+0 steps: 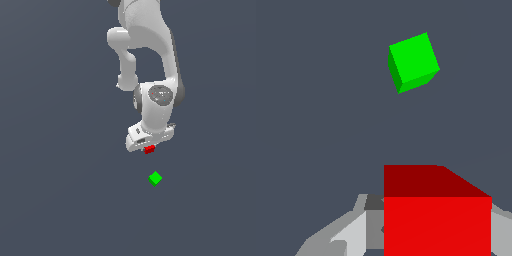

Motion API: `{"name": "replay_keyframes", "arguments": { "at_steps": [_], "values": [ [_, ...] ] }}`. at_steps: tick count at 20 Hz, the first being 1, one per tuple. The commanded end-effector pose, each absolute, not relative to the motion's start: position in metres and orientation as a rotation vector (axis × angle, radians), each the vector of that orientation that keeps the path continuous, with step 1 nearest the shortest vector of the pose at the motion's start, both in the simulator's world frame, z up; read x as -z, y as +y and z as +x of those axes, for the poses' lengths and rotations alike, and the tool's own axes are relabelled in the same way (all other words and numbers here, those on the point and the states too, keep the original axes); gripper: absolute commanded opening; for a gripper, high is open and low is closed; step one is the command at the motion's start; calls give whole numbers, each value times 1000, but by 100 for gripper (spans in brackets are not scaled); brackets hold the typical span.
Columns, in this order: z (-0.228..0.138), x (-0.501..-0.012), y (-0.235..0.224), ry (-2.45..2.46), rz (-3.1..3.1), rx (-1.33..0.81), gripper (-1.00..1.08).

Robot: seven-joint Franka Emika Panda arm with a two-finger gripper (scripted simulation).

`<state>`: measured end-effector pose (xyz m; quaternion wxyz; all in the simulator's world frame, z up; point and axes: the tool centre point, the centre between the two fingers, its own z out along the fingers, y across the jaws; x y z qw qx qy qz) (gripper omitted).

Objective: Stack the red cube on top of the green cube.

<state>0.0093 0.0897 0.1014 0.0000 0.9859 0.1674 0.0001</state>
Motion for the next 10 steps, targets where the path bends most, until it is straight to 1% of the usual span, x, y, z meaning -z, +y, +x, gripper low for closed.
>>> {"name": "replay_keyframes", "arguments": {
  "at_steps": [1,10],
  "values": [
    [22,-97,93,526,3097,-1,-100],
    [69,-80,105,525,3097,-1,-100]
  ]
}}
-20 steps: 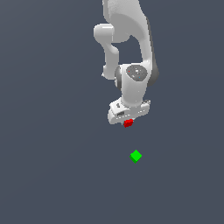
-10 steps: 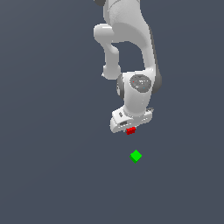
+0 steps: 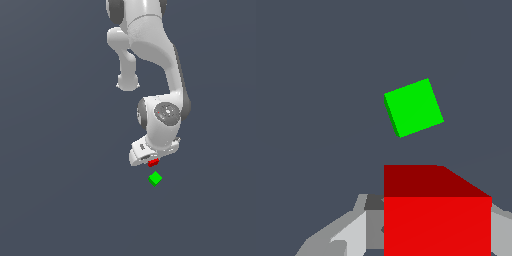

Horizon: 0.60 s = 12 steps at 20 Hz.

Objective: Stack the red cube on top of the green cube.

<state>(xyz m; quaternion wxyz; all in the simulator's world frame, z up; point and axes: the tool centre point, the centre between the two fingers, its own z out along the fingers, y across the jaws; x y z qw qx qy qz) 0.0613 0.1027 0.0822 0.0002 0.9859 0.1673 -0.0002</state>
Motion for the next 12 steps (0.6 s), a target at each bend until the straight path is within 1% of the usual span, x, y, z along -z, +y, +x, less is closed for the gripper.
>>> {"name": "replay_keyframes", "arguments": {
  "at_steps": [1,6,12],
  "values": [
    [74,-78,106,525,3097,-1,-100],
    [95,-71,111,525,3097,-1,-100],
    [111,-65,115,525,3097,0,-100]
  ]
}}
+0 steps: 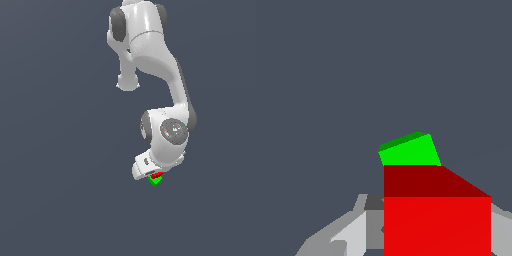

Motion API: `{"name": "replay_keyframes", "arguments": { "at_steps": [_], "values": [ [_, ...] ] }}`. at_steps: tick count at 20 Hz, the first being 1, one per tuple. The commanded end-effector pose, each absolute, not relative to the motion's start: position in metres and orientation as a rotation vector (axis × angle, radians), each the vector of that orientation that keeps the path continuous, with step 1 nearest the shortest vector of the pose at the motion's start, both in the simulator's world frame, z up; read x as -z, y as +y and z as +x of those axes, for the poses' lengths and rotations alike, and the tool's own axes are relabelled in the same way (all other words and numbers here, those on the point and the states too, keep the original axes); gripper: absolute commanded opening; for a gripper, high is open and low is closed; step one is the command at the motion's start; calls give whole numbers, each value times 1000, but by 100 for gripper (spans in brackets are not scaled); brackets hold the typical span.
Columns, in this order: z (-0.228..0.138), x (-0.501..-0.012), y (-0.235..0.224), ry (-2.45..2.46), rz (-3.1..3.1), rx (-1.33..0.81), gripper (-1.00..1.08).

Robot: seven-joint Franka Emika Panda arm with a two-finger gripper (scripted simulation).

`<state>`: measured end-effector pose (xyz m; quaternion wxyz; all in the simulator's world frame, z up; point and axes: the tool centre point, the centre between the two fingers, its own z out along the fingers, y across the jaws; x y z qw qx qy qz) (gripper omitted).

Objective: Stack the red cube on top of the green cube.

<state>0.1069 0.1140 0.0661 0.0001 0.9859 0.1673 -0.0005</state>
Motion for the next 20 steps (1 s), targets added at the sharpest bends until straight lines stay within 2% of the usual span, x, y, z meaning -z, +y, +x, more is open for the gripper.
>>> {"name": "replay_keyframes", "arguments": {
  "at_steps": [1,10,11,20],
  "values": [
    [113,-65,115,525,3097,0,-100],
    [121,-63,117,525,3097,0,-100],
    [121,-63,117,525,3097,0,100],
    [121,-63,117,525,3097,0,100]
  ]
}}
